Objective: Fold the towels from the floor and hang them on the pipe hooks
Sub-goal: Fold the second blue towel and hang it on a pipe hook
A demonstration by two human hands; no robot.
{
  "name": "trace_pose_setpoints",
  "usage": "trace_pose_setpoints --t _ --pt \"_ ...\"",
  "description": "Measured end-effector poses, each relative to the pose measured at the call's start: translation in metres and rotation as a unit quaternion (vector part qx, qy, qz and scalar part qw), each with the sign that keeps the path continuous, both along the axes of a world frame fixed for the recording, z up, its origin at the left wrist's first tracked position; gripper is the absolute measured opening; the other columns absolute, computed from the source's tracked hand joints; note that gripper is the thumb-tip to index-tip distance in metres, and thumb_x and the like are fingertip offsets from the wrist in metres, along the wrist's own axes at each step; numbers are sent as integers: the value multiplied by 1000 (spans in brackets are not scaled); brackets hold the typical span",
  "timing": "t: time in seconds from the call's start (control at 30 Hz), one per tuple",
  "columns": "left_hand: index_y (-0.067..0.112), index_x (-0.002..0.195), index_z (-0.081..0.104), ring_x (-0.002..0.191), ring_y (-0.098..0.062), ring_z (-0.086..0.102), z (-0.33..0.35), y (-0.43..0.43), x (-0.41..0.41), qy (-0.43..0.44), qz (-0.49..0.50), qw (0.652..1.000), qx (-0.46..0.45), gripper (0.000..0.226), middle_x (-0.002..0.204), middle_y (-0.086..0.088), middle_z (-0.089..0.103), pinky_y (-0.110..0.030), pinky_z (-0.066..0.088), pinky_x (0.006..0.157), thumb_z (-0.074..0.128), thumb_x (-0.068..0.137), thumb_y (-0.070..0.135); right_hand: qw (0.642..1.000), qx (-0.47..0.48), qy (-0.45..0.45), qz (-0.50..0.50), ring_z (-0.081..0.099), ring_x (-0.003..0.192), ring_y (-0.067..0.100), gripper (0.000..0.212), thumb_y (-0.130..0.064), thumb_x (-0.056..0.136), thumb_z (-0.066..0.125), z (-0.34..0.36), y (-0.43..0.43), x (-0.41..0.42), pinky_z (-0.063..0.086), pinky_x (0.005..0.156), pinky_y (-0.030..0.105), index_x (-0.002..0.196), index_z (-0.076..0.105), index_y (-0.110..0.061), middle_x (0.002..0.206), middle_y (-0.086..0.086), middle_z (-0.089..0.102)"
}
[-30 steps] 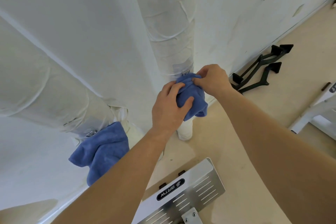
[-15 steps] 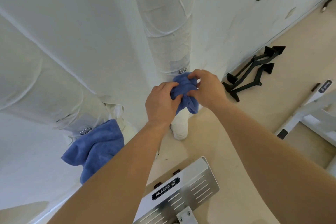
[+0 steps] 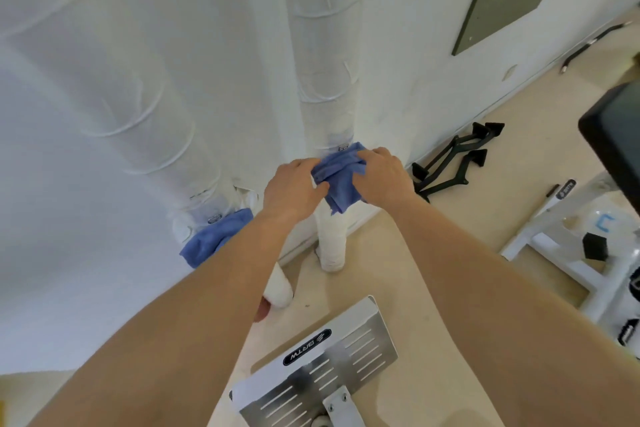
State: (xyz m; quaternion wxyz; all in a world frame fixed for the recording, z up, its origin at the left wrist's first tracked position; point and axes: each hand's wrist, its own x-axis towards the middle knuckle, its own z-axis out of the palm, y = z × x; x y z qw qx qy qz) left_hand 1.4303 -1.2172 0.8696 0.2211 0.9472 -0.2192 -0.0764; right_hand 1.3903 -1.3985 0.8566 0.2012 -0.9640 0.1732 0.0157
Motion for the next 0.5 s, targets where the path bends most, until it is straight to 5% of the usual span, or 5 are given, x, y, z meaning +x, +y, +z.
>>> trace_pose_setpoints --t 0.17,0.3,0.37,0.43,0.5 --pt "24 146 42 131 -27 46 42 54 -45 46 -12 996 76 57 143 -6 51 -41 42 105 55 95 45 996 -13 66 54 57 87 26 17 -27 95 46 43 39 -36 47 71 35 96 60 -18 99 4 60" --pt "26 138 50 123 -25 53 71 111 -96 48 -4 996 76 50 135 -2 56 -41 45 101 55 92 44 992 -6 84 97 62 95 25 20 -32 96 52 80 98 -82 50 81 34 77 54 -28 85 -2 58" --pt "27 111 63 111 -25 60 84 147 -124 80 -7 995 59 34 112 6 60 -40 51 91 52 83 43 990 19 82 109 60 104 25 14 -32 97 54 94 133 -109 49 86 34 106 63 -27 106 -2 60" --pt "17 79 57 92 -22 65 92 190 -151 96 -8 994 43 21 83 9 58 -28 53 78 51 78 38 988 29 78 126 59 113 27 36 -30 96 56 104 174 -136 49 91 36 130 57 -16 126 2 57" --pt "14 100 66 96 -20 62 92 239 -178 77 11 995 59 22 100 1 65 -26 50 83 56 90 32 985 32 85 145 61 105 31 20 -28 94 57 106 221 -157 51 86 41 107 64 -14 114 6 62"
